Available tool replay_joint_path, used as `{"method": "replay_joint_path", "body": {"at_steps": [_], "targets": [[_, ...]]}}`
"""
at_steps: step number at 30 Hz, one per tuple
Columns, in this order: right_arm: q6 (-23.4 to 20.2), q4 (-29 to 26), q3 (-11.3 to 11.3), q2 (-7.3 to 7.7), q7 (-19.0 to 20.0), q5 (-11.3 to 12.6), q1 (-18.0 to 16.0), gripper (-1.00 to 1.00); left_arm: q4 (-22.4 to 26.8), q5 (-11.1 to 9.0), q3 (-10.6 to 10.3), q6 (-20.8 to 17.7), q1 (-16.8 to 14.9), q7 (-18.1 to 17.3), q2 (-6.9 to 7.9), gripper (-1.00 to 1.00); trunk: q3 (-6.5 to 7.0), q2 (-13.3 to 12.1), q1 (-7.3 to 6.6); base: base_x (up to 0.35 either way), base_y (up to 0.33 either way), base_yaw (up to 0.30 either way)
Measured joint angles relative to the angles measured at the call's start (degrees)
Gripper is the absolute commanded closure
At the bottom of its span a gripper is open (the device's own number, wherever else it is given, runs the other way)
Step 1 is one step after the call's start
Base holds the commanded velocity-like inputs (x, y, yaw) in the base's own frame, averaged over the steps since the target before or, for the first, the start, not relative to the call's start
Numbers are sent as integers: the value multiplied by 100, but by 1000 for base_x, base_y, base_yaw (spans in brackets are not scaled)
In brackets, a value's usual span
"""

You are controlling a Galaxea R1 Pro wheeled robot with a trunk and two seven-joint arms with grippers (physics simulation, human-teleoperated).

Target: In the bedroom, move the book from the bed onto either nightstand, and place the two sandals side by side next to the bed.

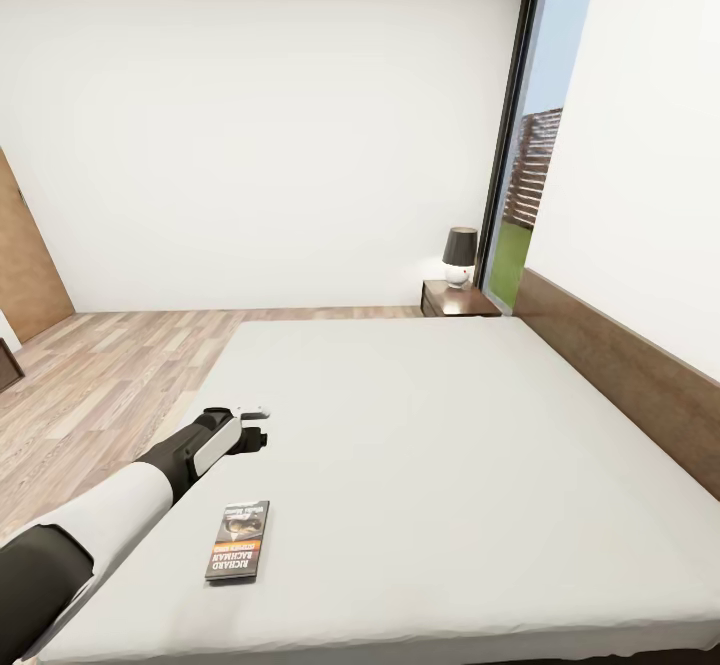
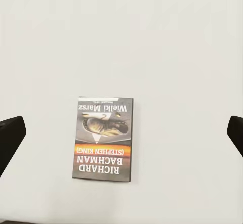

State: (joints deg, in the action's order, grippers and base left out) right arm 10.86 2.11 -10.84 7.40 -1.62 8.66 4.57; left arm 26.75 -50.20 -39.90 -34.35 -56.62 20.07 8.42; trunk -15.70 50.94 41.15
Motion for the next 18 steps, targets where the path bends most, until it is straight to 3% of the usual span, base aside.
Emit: {"method": "replay_joint_path", "body": {"at_steps": [18], "targets": [[0, 0, 0, -1, 0, 0, 11, -100, 0, 0, 0, 7, -2, 0, 3, -100, -143, 0, 0, 0, 0, 0]]}}
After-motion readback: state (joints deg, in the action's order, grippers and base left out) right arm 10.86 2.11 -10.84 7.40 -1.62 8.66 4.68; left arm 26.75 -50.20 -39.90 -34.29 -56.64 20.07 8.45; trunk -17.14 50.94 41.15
